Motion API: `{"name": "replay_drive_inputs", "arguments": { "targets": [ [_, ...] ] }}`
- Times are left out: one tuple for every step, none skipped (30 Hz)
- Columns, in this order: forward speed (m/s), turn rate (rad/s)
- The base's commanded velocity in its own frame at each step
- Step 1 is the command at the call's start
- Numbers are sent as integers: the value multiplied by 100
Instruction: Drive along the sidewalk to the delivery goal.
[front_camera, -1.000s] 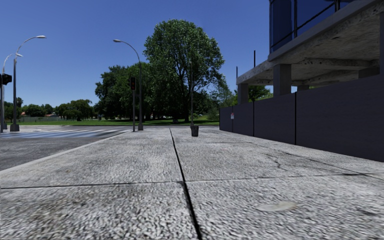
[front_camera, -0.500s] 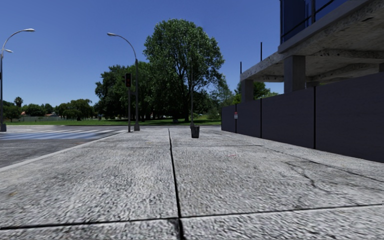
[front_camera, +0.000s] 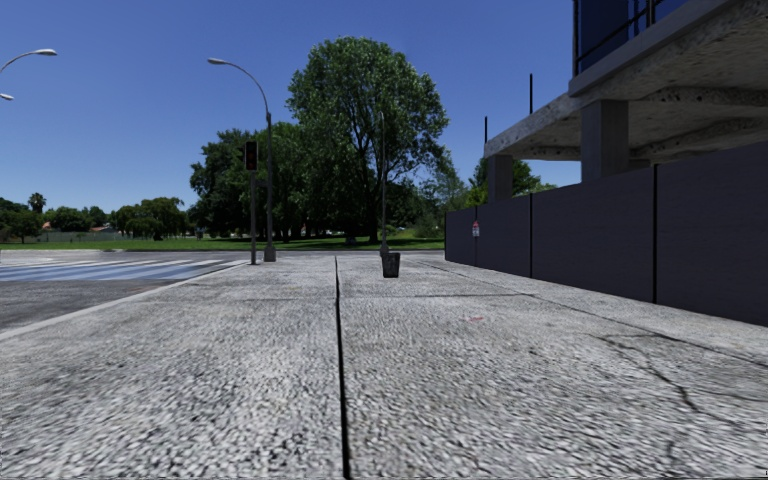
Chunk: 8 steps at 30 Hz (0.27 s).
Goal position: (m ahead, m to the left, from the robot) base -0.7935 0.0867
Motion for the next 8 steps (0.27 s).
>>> {"name": "replay_drive_inputs", "arguments": {
  "targets": [
    [0, 0],
    [0, 0],
    [0, 0],
    [0, 0],
    [0, 0],
    [0, 0],
    [0, 0],
    [0, 0]
  ]
}}
